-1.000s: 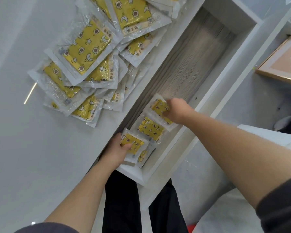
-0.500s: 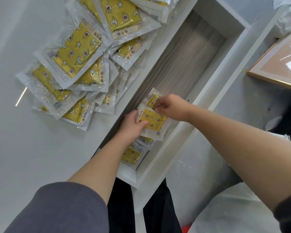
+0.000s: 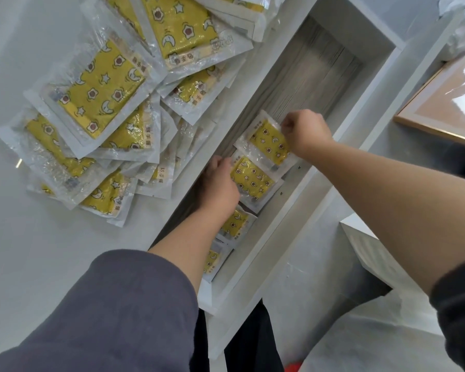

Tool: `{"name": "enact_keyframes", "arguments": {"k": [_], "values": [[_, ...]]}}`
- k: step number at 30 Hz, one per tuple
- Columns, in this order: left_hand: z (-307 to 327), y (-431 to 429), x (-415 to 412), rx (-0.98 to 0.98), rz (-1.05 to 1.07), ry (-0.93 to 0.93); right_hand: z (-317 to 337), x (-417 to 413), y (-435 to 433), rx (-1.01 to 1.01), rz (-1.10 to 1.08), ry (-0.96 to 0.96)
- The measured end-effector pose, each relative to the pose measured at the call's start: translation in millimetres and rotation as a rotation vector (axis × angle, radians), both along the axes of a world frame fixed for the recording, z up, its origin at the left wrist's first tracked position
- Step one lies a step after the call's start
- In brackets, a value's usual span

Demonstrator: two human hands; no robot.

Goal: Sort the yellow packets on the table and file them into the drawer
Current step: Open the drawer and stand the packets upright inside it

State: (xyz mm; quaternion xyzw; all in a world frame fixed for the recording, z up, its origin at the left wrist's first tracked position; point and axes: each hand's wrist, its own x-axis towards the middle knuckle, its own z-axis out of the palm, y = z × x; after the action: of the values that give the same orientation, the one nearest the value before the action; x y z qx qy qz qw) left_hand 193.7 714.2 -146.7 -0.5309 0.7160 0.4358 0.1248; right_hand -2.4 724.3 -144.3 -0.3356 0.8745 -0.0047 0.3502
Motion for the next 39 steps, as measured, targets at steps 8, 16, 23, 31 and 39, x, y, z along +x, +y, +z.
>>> {"name": "enact_keyframes", "arguments": {"k": [8, 16, 23, 31, 39], "values": [[-1, 8, -4, -0.170, -0.246, -0.146, -9, 6, 3, 0.045, 0.138, 0.205], [-11, 25, 5, -0.211, -0.738, -0.369, -12, 30, 27, 0.115, 0.427, 0.039], [1, 26, 5, -0.131, -0.650, -0.351, -6, 33, 31, 0.108, 0.341, 0.000], [117, 15, 33, 0.166, -0.087, -0.019, 88, 81, 49, -0.094, 0.021, -0.147], [200, -60, 82, -0.036, 0.194, -0.031, 183, 138, 10, -0.121, -0.331, -0.439]]}}
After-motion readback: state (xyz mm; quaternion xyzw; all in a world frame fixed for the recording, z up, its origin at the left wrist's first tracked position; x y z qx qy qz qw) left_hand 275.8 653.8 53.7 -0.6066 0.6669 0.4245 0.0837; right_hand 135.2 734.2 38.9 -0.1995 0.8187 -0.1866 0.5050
